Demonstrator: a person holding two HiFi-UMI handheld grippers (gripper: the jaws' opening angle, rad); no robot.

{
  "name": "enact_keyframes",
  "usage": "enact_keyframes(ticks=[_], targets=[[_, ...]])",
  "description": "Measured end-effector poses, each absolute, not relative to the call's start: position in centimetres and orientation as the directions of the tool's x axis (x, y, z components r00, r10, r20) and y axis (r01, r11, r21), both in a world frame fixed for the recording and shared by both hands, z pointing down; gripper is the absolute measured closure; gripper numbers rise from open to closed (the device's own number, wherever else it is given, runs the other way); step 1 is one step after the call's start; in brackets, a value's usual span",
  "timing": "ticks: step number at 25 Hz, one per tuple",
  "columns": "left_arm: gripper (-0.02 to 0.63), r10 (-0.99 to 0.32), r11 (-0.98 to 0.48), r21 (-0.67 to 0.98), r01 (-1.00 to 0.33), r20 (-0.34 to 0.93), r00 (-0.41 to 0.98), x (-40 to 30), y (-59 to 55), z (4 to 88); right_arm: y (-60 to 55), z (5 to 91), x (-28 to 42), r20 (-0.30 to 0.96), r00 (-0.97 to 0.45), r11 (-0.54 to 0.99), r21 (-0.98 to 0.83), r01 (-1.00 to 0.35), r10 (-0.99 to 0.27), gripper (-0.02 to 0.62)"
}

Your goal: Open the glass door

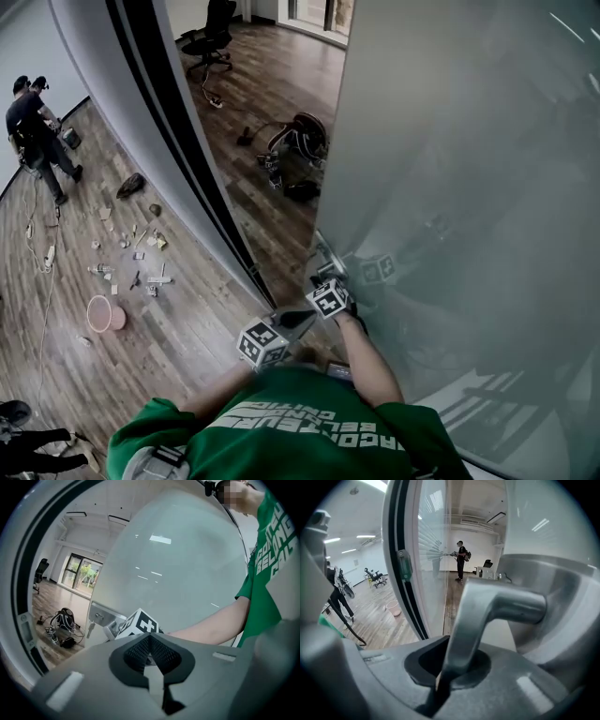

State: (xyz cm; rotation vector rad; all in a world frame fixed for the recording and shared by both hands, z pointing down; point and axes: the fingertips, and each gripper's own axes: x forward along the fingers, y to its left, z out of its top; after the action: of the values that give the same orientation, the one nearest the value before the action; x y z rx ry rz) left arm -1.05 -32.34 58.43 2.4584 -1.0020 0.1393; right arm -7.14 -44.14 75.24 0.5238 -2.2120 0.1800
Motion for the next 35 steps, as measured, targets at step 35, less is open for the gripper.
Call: enact_keyframes(ticks=[35], targets=[[0.591,-0.517,-0.697,0.416,-0.584,0.271,0.812,7.7,-41.9,61.0,-59.1,76.7,6.1,0.759,-0.468,0.762,0.057,-0.645,-0.453,0.601]])
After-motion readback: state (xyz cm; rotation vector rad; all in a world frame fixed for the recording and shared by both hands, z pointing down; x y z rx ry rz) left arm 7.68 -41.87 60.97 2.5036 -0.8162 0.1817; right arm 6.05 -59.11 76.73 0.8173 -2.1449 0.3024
